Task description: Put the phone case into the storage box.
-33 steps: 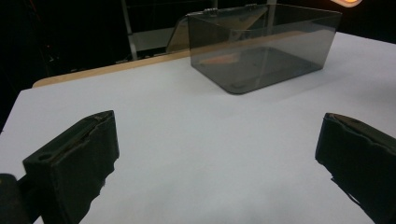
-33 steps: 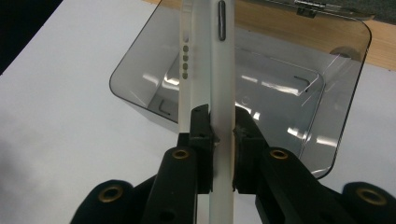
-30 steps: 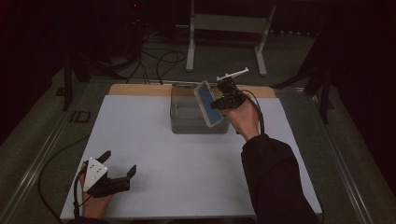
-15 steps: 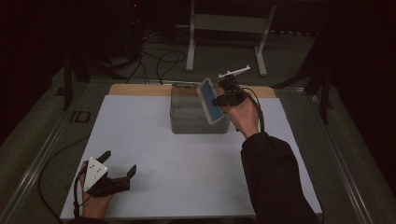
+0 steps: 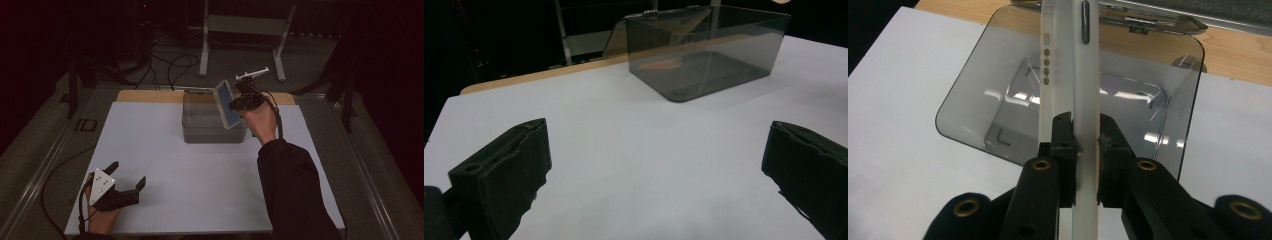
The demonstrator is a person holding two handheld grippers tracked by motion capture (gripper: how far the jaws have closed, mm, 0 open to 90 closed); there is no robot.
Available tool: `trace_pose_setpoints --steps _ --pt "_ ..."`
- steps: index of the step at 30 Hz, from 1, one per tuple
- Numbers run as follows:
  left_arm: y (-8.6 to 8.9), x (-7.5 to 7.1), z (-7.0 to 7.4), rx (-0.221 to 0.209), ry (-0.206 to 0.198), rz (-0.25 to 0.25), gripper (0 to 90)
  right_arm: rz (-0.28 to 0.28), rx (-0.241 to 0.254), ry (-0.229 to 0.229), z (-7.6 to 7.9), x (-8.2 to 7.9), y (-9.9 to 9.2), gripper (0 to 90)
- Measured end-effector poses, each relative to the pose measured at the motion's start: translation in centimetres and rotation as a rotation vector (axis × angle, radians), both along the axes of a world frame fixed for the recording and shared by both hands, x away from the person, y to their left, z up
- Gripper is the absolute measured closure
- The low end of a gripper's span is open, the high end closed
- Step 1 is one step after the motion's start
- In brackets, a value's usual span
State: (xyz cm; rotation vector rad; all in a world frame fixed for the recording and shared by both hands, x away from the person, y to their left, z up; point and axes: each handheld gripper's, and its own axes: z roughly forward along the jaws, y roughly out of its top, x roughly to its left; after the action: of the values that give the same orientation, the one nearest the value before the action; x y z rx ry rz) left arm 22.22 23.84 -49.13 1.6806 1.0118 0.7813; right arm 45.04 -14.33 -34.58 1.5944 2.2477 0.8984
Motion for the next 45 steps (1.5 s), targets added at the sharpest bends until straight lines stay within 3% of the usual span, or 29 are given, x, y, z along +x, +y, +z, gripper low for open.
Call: trace_pose_setpoints --steps 45 --pt "0.4 -0.1 0.1 -0.017 -0.008 0.013 0.6 -0.128 -0.050 -0.005 -1.0 2.8 0.0 81.7"
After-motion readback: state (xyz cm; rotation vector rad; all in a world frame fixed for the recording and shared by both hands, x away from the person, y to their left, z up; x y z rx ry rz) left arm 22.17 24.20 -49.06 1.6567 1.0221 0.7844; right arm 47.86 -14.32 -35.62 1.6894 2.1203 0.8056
